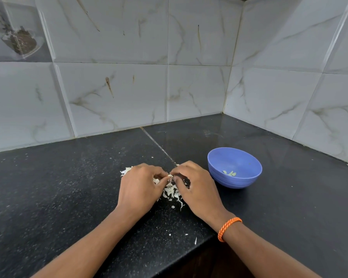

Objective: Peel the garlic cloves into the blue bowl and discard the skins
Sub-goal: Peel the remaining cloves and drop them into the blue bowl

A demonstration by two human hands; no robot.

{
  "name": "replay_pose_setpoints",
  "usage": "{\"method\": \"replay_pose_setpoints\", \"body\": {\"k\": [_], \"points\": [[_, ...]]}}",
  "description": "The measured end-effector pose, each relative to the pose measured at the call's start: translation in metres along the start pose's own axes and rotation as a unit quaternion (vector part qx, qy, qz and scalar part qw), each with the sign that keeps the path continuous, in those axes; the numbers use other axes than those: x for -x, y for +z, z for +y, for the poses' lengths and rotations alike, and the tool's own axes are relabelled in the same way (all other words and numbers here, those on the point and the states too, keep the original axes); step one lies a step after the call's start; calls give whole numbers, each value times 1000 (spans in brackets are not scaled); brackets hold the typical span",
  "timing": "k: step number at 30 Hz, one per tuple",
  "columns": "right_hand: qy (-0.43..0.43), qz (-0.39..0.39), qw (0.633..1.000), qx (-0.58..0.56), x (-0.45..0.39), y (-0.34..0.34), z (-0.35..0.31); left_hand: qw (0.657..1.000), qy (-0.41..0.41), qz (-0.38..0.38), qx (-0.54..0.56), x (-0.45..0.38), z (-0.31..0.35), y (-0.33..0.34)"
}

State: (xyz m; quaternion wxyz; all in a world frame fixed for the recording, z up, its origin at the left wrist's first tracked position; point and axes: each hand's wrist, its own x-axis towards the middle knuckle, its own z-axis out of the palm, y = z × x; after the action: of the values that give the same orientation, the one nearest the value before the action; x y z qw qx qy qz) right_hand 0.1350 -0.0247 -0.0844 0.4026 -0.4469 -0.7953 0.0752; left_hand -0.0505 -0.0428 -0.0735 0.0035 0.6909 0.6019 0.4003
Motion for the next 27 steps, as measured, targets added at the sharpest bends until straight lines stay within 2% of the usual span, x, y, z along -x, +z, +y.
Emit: {"method": "replay_pose_setpoints", "body": {"k": [8,13,21,27], "points": [[-34,-15,992,119,2,4,-4,1000,8,-24,-8,1,1,0],[-24,-16,990,135,1,3,-7,999,31,-29,11,2,0,3],[37,17,999,4,-3,4,2,998,45,-31,42,4,-1,4],[45,29,996,-73,-6,5,4,996,62,-14,58,3,-1,5]]}}
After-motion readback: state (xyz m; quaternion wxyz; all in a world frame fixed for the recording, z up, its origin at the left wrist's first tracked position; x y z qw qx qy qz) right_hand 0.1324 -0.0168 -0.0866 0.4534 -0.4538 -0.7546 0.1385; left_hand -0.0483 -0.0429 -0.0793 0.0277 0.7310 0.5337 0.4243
